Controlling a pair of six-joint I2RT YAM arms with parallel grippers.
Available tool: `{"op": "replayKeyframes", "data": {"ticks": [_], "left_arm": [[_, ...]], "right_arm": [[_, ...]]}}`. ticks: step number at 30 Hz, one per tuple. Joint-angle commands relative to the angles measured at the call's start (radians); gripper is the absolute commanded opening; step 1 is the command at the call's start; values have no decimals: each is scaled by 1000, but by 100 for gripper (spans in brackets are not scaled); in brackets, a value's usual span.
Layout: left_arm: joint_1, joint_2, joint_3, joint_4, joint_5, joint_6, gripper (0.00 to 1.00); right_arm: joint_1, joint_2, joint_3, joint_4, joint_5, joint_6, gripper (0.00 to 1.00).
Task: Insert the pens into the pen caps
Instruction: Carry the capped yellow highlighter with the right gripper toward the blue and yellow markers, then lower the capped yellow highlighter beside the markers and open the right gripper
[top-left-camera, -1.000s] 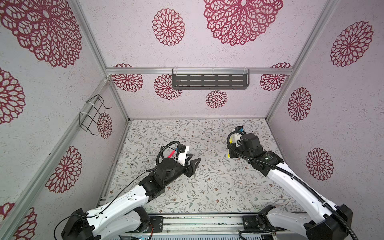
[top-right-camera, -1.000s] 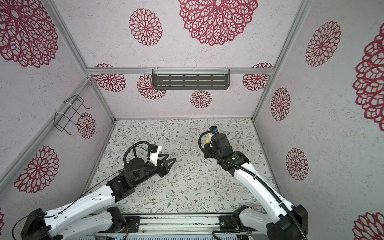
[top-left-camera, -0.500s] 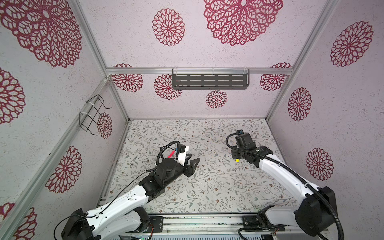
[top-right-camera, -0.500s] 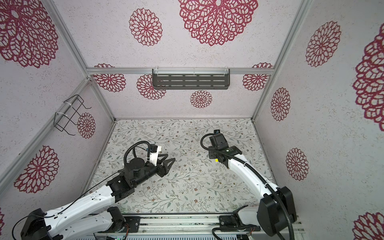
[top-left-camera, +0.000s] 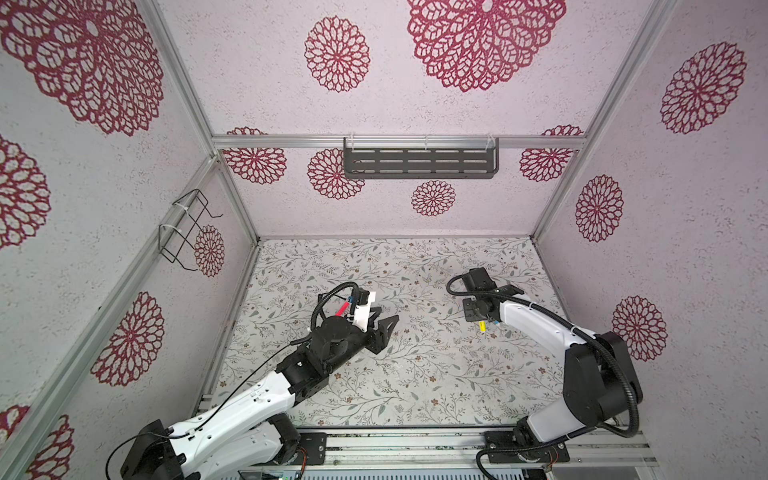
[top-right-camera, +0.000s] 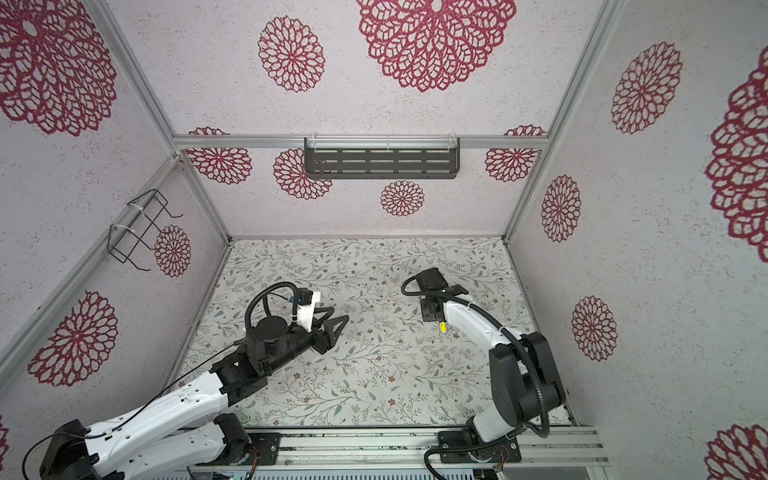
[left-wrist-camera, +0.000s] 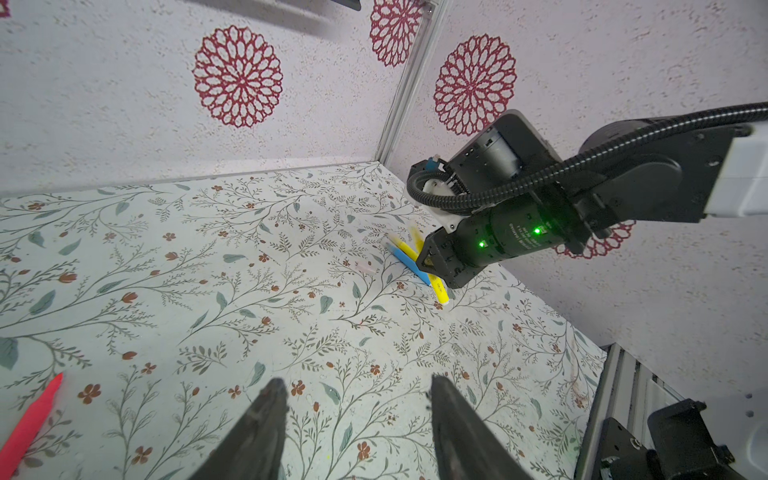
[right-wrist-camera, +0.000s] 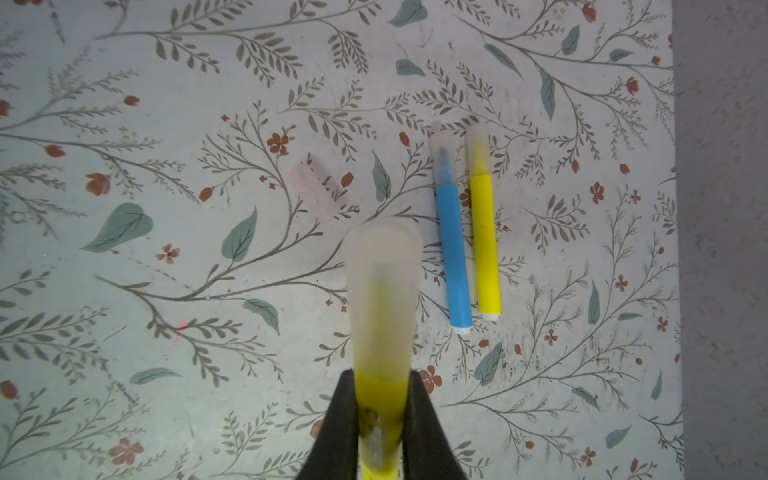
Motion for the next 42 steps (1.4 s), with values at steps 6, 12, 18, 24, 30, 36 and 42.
{"op": "replayKeyframes", "data": {"ticks": [6,12,18,24,30,36,42], "left_arm": [[-5,-42,-12,-10,-23,4,58],[-5,-53,-19,-14,-31,4,58],[-6,-60,-21,-14,-31,3,58],[-6,-64,-22,-16,-28,2,58],[-6,-84,-29,-22,-34,-1,58],[-5,-99,-33,-28,-39,-4,58],[-5,-106,-36,-29,-41,-6,58]], "right_arm": [[-36,93,86,-22,59,-53,0],[-52,149,112,-23,65,-73,0],[-61,178,115,-15,74,-83,0],[-73,220,129,-13,99,-103,1],[-92,271,162,-19,112,-123,2],[-104,325,209,-45,177,-148,22],[-103,310,233,-59,169,-139,60]]}}
